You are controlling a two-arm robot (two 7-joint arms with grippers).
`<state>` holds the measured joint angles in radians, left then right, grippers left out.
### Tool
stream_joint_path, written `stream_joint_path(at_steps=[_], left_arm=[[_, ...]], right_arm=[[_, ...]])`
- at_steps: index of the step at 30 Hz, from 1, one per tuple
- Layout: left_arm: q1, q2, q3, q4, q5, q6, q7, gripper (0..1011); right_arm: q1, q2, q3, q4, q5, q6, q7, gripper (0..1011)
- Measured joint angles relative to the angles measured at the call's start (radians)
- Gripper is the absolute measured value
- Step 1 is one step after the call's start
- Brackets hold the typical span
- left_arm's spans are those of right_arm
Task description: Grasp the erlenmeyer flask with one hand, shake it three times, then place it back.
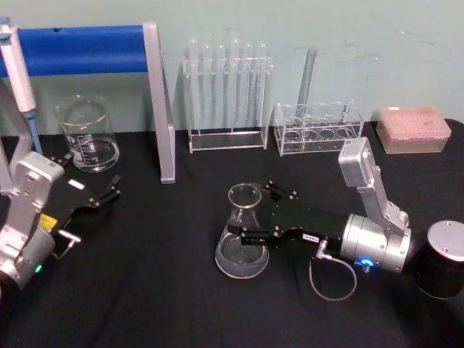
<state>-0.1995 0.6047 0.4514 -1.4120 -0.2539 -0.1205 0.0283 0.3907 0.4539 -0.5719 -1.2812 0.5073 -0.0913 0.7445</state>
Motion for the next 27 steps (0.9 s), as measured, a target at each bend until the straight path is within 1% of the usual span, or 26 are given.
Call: stream_joint_path(at_steps=[3, 8, 11, 12, 15, 17, 18, 19, 20, 21, 23, 27], left_arm=[[0.0, 0.0, 0.0, 0.0, 0.0, 0.0, 0.0, 1001], [0.0, 0.0, 0.0, 0.0, 0.0, 0.0, 0.0, 1001], [0.0, 0.0, 0.0, 0.0, 0.0, 0.0, 0.0, 1001], [0.0, 0.0, 0.0, 0.0, 0.0, 0.0, 0.0, 1001], [0.0, 0.0, 0.0, 0.0, 0.0, 0.0, 0.0, 1001], [0.0, 0.0, 0.0, 0.0, 0.0, 0.0, 0.0, 1001], [0.0, 0.0, 0.0, 0.0, 0.0, 0.0, 0.0, 1001], [0.0, 0.0, 0.0, 0.0, 0.0, 0.0, 0.0, 1001], [0.0, 0.0, 0.0, 0.0, 0.0, 0.0, 0.0, 1001], [0.0, 0.0, 0.0, 0.0, 0.0, 0.0, 0.0, 1001], [0.0, 0.0, 0.0, 0.0, 0.0, 0.0, 0.0, 1001], [0.0, 0.0, 0.0, 0.0, 0.0, 0.0, 0.0, 1001]], right_arm=[[0.0, 0.0, 0.0, 0.0, 0.0, 0.0, 0.0, 976], [0.0, 0.0, 0.0, 0.0, 0.0, 0.0, 0.0, 862], [0.0, 0.0, 0.0, 0.0, 0.0, 0.0, 0.0, 775], [0.0, 0.0, 0.0, 0.0, 0.0, 0.0, 0.0, 718], [0.0, 0.0, 0.0, 0.0, 0.0, 0.0, 0.0, 660], [0.0, 0.0, 0.0, 0.0, 0.0, 0.0, 0.0, 578], [0.0, 0.0, 0.0, 0.0, 0.0, 0.0, 0.0, 564], [0.0, 0.0, 0.0, 0.0, 0.0, 0.0, 0.0, 517], [0.0, 0.0, 0.0, 0.0, 0.0, 0.0, 0.0, 504], [0.0, 0.0, 0.0, 0.0, 0.0, 0.0, 0.0, 465], [0.0, 0.0, 0.0, 0.0, 0.0, 0.0, 0.0, 448], [0.0, 0.0, 0.0, 0.0, 0.0, 0.0, 0.0, 448]])
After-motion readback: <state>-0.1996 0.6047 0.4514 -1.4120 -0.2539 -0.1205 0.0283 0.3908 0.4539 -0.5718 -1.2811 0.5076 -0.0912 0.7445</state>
